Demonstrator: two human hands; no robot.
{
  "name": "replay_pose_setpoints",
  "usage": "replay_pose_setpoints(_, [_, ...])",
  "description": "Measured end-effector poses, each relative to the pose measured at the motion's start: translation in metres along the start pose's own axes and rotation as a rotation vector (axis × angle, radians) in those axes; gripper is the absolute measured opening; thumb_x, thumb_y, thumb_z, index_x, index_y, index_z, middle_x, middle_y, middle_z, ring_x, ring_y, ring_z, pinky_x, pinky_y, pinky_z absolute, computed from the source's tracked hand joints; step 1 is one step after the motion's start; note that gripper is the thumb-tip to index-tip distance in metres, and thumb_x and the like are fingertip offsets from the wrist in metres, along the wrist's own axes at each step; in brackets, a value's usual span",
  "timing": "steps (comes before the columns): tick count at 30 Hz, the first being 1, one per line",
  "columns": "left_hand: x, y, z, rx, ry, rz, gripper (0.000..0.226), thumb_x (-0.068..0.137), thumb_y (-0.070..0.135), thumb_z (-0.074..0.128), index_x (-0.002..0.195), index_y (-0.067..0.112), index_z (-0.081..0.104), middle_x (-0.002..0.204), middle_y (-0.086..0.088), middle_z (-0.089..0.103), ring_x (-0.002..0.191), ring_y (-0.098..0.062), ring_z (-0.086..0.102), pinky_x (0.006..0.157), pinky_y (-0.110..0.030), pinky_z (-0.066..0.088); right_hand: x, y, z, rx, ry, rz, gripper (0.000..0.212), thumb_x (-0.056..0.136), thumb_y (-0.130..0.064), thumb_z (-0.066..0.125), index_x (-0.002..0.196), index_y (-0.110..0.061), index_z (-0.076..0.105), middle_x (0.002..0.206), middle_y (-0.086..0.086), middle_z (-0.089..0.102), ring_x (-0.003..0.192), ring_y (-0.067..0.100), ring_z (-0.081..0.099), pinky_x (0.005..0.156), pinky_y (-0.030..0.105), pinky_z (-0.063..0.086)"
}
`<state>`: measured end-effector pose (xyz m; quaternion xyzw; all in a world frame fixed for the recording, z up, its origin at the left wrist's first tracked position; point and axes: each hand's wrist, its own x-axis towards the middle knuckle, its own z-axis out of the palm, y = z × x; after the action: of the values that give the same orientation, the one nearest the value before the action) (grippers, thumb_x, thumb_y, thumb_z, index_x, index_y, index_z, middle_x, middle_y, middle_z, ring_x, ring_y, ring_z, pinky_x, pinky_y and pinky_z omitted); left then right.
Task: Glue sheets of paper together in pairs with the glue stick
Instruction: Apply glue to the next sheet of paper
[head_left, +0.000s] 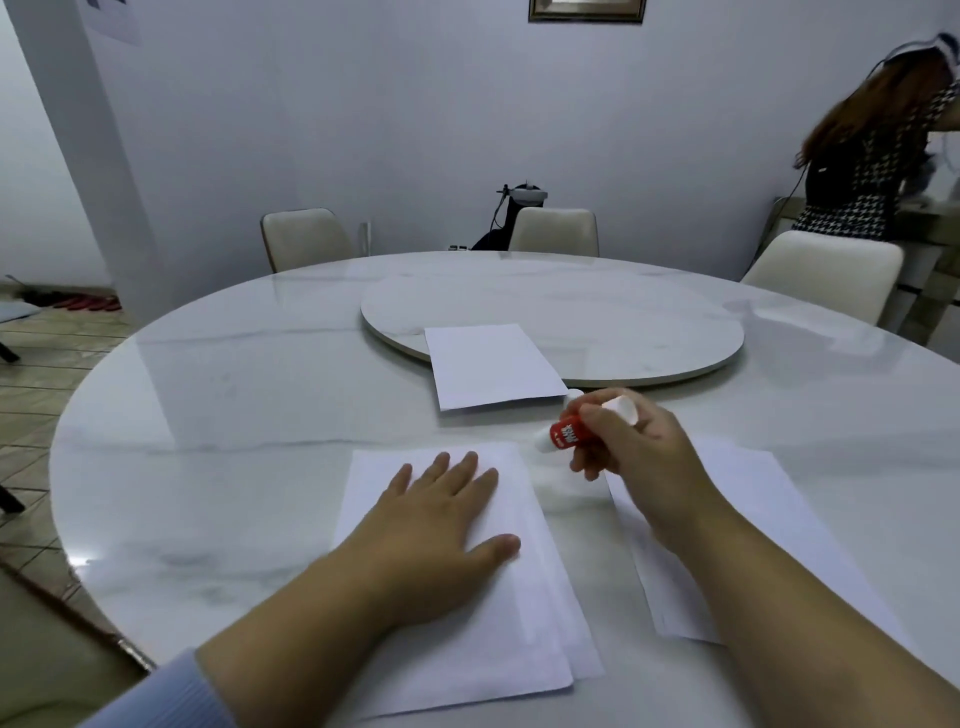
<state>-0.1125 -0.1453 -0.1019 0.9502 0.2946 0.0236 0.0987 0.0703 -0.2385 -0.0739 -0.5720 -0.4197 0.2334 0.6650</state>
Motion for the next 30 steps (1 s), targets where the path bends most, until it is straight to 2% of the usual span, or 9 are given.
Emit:
replay_pose_setpoints(7, [0.001,-0.002,0.006,0.018,0.021,0.007,0.07,0.089,0.062,0.022,0.148,0.033,-0.002,0.157,0.015,-0.009,0.143,-0.004,-0.013,0.117,-0.034,-0.006,0.002,0.013,0.021,-0.203,-0.174,-0.01,0.011,0.089,-0.019,0.061,0.099,-0.018,0.064,0.09,0.002,0.075,0.072,0.01,0.068,0.075,0.027,0.056])
replay_pose_setpoints(12, [0.005,-0.005,0.002,-0.041,0.025,0.012,0.055,0.098,0.038,0.018,0.149,0.029,-0.001,0.158,0.012,-0.007,0.143,-0.002,-0.008,0.114,-0.026,-0.007,0.005,0.017,0.027,-0.377,-0.262,-0.038,0.013,0.087,-0.032,0.062,0.1,-0.028,0.063,0.096,-0.005,0.074,0.087,0.012,0.068,0.089,0.041,0.053])
replay_pose_setpoints(14, [0.006,-0.006,0.002,-0.037,0.016,0.014,0.054,0.098,0.033,0.017,0.149,0.027,-0.002,0.158,0.011,-0.008,0.143,-0.002,-0.008,0.114,-0.026,-0.006,0.004,0.015,0.027,-0.405,-0.265,-0.044,0.011,0.088,-0.031,0.062,0.098,-0.027,0.064,0.093,-0.004,0.074,0.084,0.012,0.068,0.086,0.042,0.054])
replay_pose_setpoints(16, [0.007,-0.007,0.002,-0.027,0.001,0.012,0.054,0.098,0.033,0.017,0.149,0.027,-0.002,0.158,0.01,-0.008,0.143,-0.002,-0.008,0.114,-0.026,-0.006,0.0,0.008,0.026,-0.375,-0.261,-0.045,0.009,0.087,-0.026,0.061,0.092,-0.021,0.066,0.085,-0.003,0.075,0.07,0.009,0.066,0.071,0.035,0.056])
replay_pose_setpoints(19, [0.006,-0.007,0.001,-0.012,-0.019,0.015,0.054,0.098,0.034,0.016,0.148,0.028,-0.003,0.158,0.011,-0.009,0.142,-0.002,-0.009,0.113,-0.025,-0.007,-0.012,-0.006,0.022,-0.345,-0.31,-0.063,0.013,0.08,-0.025,0.058,0.079,-0.015,0.066,0.071,0.0,0.073,0.052,0.011,0.057,0.053,0.023,0.045])
replay_pose_setpoints(22, [0.006,-0.007,0.003,0.003,-0.02,0.01,0.054,0.098,0.035,0.015,0.148,0.027,-0.004,0.158,0.011,-0.01,0.142,-0.002,-0.009,0.113,-0.026,-0.007,-0.024,-0.017,0.02,-0.275,-0.451,-0.042,0.014,0.073,-0.018,0.055,0.066,-0.012,0.065,0.07,0.013,0.072,0.048,0.019,0.052,0.046,0.027,0.042])
replay_pose_setpoints(26, [0.006,-0.008,0.005,0.013,-0.02,0.014,0.055,0.098,0.039,0.014,0.148,0.027,-0.005,0.158,0.01,-0.01,0.142,-0.002,-0.01,0.114,-0.027,-0.008,-0.034,-0.024,0.023,-0.218,-0.688,0.067,0.018,0.072,-0.009,0.053,0.062,-0.012,0.067,0.068,0.025,0.069,0.047,0.034,0.052,0.037,0.021,0.039])
replay_pose_setpoints(28, [0.005,-0.007,0.004,0.017,-0.035,0.021,0.058,0.097,0.044,0.014,0.148,0.026,-0.005,0.158,0.01,-0.011,0.142,-0.003,-0.011,0.115,-0.028,-0.008,-0.035,-0.024,0.024,-0.178,-0.809,0.127,0.019,0.072,-0.007,0.051,0.064,-0.013,0.067,0.067,0.024,0.069,0.046,0.034,0.052,0.035,0.019,0.038])
replay_pose_setpoints(30, [0.007,-0.007,0.0,0.024,-0.08,0.037,0.059,0.097,0.045,0.016,0.148,0.027,-0.006,0.157,0.009,-0.013,0.142,-0.004,-0.014,0.116,-0.028,-0.008,-0.032,-0.023,0.024,-0.032,-0.779,0.125,0.015,0.068,-0.011,0.053,0.064,-0.009,0.067,0.065,0.021,0.07,0.04,0.028,0.05,0.035,0.018,0.037])
